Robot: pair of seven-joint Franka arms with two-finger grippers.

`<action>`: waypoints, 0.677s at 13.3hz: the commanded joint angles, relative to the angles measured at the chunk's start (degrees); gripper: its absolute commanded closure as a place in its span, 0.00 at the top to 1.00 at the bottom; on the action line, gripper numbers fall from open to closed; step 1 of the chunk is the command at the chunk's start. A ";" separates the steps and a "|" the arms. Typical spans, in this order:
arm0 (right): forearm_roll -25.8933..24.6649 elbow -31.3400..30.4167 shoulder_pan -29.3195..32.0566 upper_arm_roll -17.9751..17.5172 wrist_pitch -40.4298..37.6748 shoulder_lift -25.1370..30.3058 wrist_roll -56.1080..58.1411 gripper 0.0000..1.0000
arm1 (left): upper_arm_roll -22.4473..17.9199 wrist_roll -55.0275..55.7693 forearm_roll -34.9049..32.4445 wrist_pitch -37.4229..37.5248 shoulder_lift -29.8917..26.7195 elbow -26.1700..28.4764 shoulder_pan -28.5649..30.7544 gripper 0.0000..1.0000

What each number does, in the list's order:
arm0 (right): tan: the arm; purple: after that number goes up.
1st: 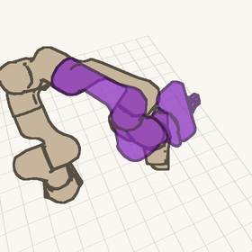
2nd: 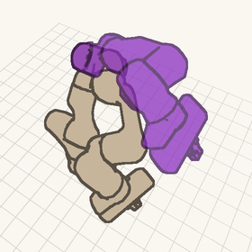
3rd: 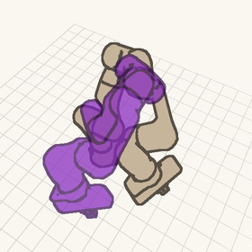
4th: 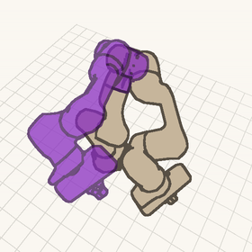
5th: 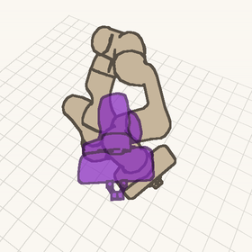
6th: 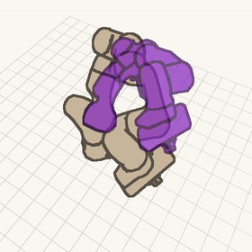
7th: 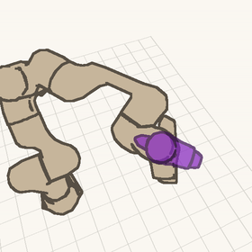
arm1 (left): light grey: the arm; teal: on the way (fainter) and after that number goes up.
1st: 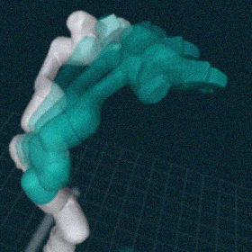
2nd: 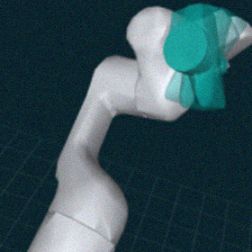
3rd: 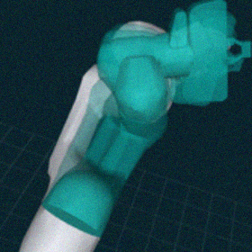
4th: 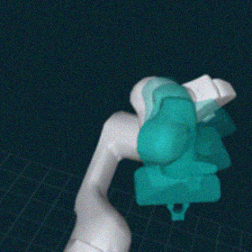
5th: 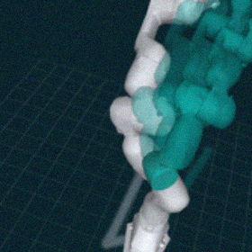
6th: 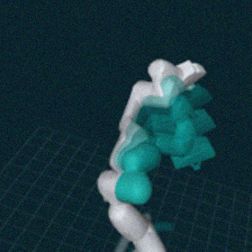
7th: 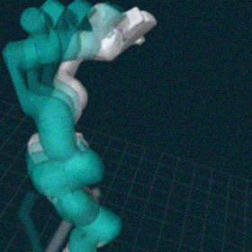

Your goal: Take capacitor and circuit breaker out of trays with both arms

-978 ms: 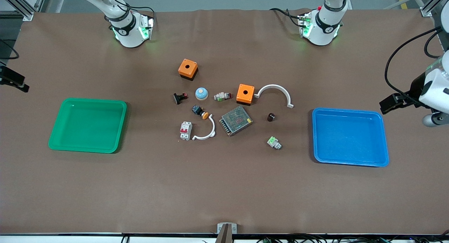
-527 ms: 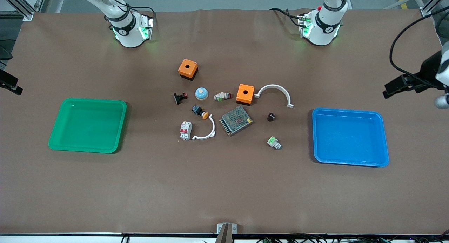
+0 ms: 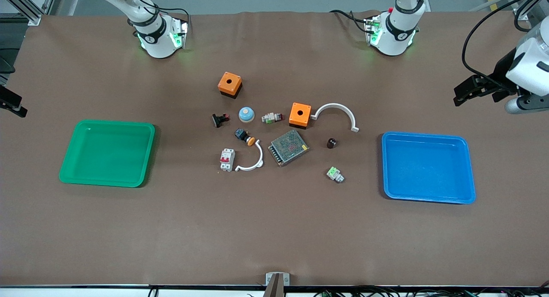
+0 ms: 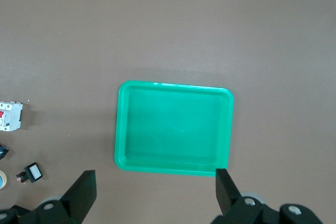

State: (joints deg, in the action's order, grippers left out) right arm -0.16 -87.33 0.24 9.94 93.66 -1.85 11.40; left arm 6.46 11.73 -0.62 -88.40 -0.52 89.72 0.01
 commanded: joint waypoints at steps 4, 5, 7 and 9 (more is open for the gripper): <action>3.41 1.63 -0.15 -0.36 -0.41 -0.35 -0.59 1.00 | -0.48 -3.81 0.53 -0.89 -2.29 2.48 0.43 1.00; 3.41 1.63 -0.50 -0.27 -0.49 -0.35 -0.59 1.00 | -0.48 -3.90 0.44 -0.89 -2.21 2.39 0.60 1.00; 3.41 1.63 -0.59 -0.36 -0.76 -0.18 -0.50 1.00 | -0.57 -3.99 0.27 -0.46 -2.20 2.39 0.60 1.00; 3.32 1.63 -1.12 -0.36 -1.02 -0.09 -0.50 1.00 | -0.66 -5.30 0.26 -0.10 -2.21 2.21 0.61 1.00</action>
State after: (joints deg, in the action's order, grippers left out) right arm 2.53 -86.53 -0.08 9.39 93.53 -1.86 11.39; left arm 6.03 8.62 -0.62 -88.57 -1.47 90.93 0.34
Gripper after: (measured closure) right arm 0.000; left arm 0.000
